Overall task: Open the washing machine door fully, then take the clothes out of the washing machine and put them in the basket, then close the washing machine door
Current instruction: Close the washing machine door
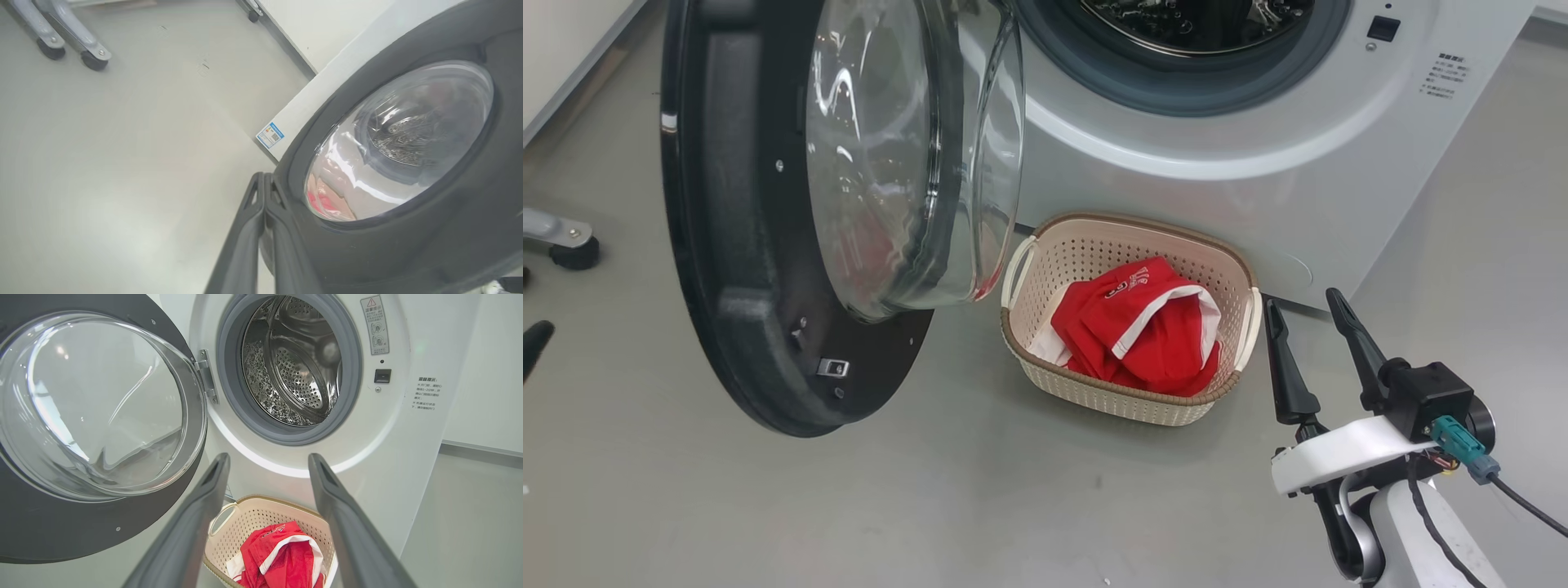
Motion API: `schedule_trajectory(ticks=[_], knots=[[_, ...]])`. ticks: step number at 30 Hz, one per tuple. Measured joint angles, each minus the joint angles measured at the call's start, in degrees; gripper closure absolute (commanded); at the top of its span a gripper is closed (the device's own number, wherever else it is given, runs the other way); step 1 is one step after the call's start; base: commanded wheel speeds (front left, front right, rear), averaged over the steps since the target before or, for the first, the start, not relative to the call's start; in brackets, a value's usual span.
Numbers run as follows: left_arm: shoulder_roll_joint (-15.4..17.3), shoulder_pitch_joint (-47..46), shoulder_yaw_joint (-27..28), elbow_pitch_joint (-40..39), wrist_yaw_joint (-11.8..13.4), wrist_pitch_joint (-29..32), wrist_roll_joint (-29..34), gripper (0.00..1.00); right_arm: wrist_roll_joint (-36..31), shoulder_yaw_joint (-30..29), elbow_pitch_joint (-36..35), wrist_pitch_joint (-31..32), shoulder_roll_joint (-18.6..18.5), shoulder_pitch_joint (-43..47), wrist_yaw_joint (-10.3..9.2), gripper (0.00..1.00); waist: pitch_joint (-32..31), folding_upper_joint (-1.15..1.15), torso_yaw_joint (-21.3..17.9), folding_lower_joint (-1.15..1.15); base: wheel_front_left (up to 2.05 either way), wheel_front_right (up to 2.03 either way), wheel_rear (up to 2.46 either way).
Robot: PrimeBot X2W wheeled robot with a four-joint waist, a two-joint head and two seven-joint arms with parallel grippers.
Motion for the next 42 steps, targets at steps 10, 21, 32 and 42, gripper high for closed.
schedule_trajectory(ticks=[10, 21, 32, 42], knots=[[3.75, 5.43, -5.60, -7.70, -0.18, -14.73, 12.49, 1.00, 0.00, 0.76, 0.00, 0.00, 0.18, 0.13, 0.02, 0.00, -0.85, 0.00, 0.59, 0.00, 0.00, 0.00, 0.00], [3.93, 13.25, -12.20, -10.33, -0.18, -31.55, 19.74, 1.00, 0.00, 0.79, -0.09, 0.00, 0.22, 0.90, 0.03, 0.00, -1.20, 0.00, 0.24, 0.00, 0.00, 0.00, 0.00], [4.09, 17.83, -16.08, -9.45, -0.18, -46.68, 25.25, 1.00, 0.00, 0.53, -0.19, 0.00, 0.26, 0.92, 0.03, 0.00, -1.14, 0.00, -0.25, 0.00, 0.00, 0.00, 0.00], [3.82, 19.18, -18.04, -7.45, -0.18, -54.47, 27.09, 0.88, 0.00, 0.45, -0.22, 0.00, 0.32, 0.98, 0.04, 0.00, -1.48, 0.00, -0.52, 0.00, 0.00, 0.00, 0.00]])
